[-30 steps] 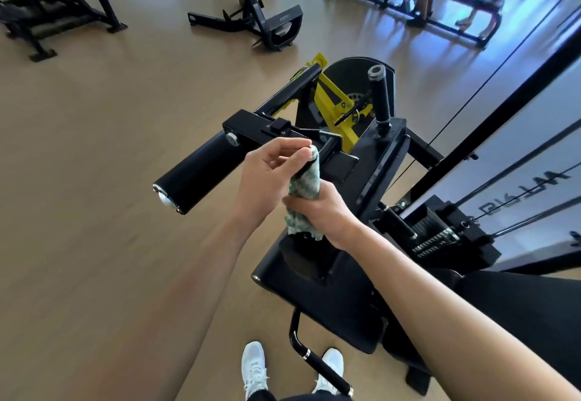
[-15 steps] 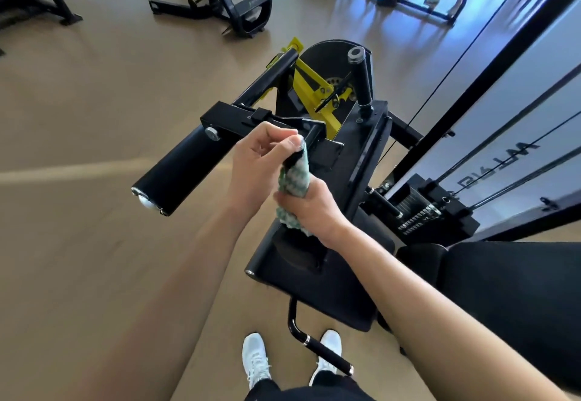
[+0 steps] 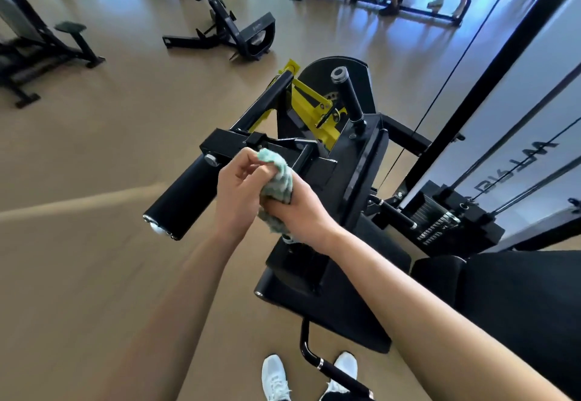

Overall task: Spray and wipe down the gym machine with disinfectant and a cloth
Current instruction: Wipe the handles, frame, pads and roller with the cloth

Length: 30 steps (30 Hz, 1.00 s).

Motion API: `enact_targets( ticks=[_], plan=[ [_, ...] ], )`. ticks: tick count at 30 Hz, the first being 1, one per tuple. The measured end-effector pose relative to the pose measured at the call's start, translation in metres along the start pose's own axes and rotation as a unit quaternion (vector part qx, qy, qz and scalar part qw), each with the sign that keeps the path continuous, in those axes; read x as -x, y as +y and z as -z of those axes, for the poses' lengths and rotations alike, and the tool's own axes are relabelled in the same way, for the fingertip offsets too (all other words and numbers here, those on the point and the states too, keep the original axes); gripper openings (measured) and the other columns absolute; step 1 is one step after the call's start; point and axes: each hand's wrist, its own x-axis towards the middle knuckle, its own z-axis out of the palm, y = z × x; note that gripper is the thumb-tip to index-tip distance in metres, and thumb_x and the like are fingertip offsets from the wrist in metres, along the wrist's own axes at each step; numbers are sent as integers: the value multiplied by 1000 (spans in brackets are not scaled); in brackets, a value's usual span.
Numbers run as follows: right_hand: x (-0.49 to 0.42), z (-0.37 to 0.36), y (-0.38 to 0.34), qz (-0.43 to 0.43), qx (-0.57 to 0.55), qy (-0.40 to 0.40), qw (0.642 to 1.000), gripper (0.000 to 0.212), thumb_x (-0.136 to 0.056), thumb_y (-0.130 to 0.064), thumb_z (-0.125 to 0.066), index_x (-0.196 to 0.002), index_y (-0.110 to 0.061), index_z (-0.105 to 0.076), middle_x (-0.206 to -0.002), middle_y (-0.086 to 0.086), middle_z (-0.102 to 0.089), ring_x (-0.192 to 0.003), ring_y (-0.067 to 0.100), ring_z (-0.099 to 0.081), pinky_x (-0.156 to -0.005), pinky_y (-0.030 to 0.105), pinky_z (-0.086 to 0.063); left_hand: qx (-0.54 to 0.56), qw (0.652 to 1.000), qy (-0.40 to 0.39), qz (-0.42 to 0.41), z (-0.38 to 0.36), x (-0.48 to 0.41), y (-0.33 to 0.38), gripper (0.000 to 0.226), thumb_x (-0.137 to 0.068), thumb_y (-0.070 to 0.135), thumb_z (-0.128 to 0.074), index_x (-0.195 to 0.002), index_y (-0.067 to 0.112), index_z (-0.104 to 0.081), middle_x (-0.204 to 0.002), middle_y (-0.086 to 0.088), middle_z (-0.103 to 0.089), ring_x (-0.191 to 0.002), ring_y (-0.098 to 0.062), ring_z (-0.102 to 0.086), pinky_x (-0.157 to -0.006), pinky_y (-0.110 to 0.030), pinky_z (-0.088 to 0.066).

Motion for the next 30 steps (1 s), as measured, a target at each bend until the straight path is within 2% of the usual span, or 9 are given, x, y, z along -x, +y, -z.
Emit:
enact_targets(
  ticks=[3,7,10,14,18,22,26,29,30],
  plan=[
    [10,19,18,-17,47,-62,997,32,-95,-19,-69,-124,-24,-57,-93,-9,-68,-78,2,-64,-71,25,-54,-15,999,-21,36,2,-3,8,16,-83,14,-63,-77,26,-72,-94,-13,-73,-88,-22,-66,-85,-37,-54],
    [12,58,18,-10,67,-58,996,22,-99,-6,-58,-109,-22,-68,-101,0,-74,-96,17,-72,-88,42,-61,-62,990,-82,92,10,-22,26,5,-76,15,-67,-78,16,-72,-110,-13,-75,-91,-23,-69,-84,-35,-56],
    [2,96,4,-42,-85,12,995,26,-104,2,-46,-110,-9,-68,-98,4,-73,-88,16,-73,-77,34,-61,-103,980,-133,109,6,-43,31,6,-83,12,-70,-86,10,-74,-108,-17,-74,-80,-18,-68,-78,-28,-54],
    [-28,139,-8,-53,-238,137,960,19,-105,-5,-48,-110,-11,-65,-102,9,-70,-87,20,-71,-79,37,-62,-186,958,-172,130,-11,-88,16,13,-100,15,-64,-102,9,-75,-111,-12,-76,-108,-32,-70,-95,-42,-56],
    [-65,168,-13,10,-300,223,927,8,-92,-13,-57,-99,-13,-61,-92,7,-66,-79,21,-68,-78,42,-59,-179,955,-201,124,-42,-144,1,18,-102,24,-63,-107,12,-75,-107,-5,-78,-97,-17,-74,-84,-27,-59],
    [-105,189,-23,41,-335,259,905,24,-83,-38,-54,-89,-15,-57,-85,4,-57,-79,23,-59,-79,38,-50,-135,966,-163,147,-78,-207,-10,29,-102,39,-62,-109,13,-72,-101,-3,-77,-92,-18,-71,-79,-29,-53],
    [-149,190,-33,22,-253,303,919,51,-107,-53,-35,-112,-16,-71,-104,5,-77,-97,23,-73,-89,41,-58,-87,960,-174,202,-108,-242,-21,41,-97,55,-62,-112,17,-67,-104,-5,-72,-93,-18,-69,-83,-33,-52],
    [-175,166,-29,26,-119,297,947,40,-112,-34,-38,-105,-15,-73,-78,-6,-70,-66,1,-63,-63,20,-50,-39,967,-154,197,-116,-246,-30,41,-93,54,-69,-113,19,-66,-98,-3,-71,-88,-16,-70,-73,-25,-55],
    [-183,156,-23,33,-78,295,952,36,-112,-30,-39,-104,-15,-71,-76,-9,-64,-65,0,-58,-65,20,-47,-31,973,-142,178,-116,-247,-32,41,-92,52,-72,-113,18,-66,-98,-4,-72,-86,-14,-70,-69,-22,-54]
  ],
)
